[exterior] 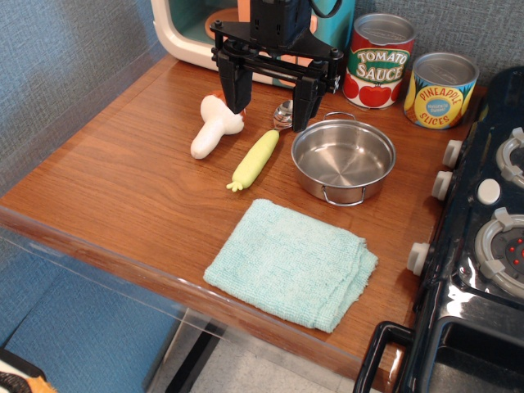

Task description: Place the blue cloth at the most corner of the left side of the table.

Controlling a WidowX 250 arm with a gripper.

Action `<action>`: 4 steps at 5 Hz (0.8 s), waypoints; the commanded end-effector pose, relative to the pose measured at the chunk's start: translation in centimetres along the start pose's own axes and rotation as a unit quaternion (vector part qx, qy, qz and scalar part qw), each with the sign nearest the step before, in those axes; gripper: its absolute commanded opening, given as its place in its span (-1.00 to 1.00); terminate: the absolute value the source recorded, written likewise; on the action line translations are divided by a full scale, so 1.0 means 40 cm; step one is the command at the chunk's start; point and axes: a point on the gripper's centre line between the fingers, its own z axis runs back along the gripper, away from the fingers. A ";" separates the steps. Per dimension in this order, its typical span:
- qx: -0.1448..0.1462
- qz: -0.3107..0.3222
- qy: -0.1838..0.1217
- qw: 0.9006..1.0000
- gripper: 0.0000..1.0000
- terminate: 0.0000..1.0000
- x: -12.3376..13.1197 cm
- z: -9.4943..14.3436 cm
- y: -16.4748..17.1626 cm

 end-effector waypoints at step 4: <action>-0.072 -0.026 -0.041 0.996 1.00 -1.00 -0.194 -0.105 -0.132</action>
